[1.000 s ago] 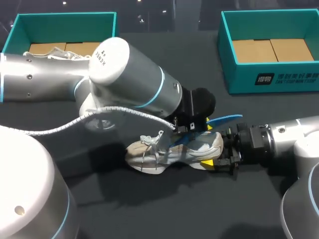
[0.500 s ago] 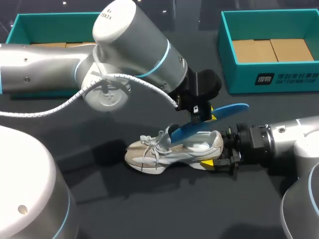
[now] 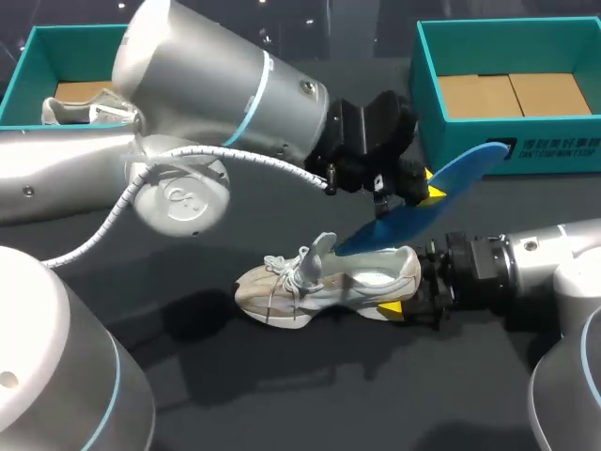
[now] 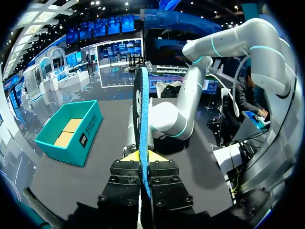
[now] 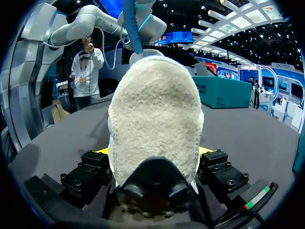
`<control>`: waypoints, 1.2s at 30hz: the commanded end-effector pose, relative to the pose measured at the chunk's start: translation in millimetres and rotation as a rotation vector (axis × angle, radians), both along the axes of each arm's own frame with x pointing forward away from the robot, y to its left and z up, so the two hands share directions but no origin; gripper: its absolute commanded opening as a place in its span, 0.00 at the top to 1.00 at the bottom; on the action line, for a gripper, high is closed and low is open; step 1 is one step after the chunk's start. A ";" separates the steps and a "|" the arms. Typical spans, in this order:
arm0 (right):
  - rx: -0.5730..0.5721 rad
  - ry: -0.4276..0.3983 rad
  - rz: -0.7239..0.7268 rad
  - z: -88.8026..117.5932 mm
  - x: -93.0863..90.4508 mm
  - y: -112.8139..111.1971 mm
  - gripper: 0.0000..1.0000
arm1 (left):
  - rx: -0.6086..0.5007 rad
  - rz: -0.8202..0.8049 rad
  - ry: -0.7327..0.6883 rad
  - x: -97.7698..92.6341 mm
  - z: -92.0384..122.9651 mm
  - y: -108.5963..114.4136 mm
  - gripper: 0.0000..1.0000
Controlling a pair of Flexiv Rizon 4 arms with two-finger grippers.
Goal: Take the shoe out of the shoebox, open the shoe tongue, remove and reinsert the insole, then place the shoe into the shoebox
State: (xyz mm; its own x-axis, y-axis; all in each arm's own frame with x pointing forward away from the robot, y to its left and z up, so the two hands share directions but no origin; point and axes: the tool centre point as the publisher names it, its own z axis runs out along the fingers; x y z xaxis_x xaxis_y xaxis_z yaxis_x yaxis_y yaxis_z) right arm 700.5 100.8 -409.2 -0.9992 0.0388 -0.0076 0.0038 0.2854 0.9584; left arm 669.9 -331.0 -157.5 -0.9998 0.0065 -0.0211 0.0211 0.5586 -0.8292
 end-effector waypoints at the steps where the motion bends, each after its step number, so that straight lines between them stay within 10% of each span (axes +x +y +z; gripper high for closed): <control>1: -0.004 0.001 0.000 1.6 -0.8 0.0 1.00 | -0.036 -0.006 0.001 -1.8 5.1 21.9 1.00; 8: -0.004 0.001 0.000 1.6 -0.8 0.0 1.00 | -0.056 -0.005 0.012 -4.9 9.0 26.9 1.00; 17: -0.004 0.001 0.000 1.6 -0.8 0.0 1.00 | -0.258 0.113 0.158 -31.3 71.7 70.7 1.00; 36: -0.004 0.001 0.000 1.6 -0.8 0.0 1.00 | -0.395 0.020 0.222 -47.9 87.4 107.7 1.00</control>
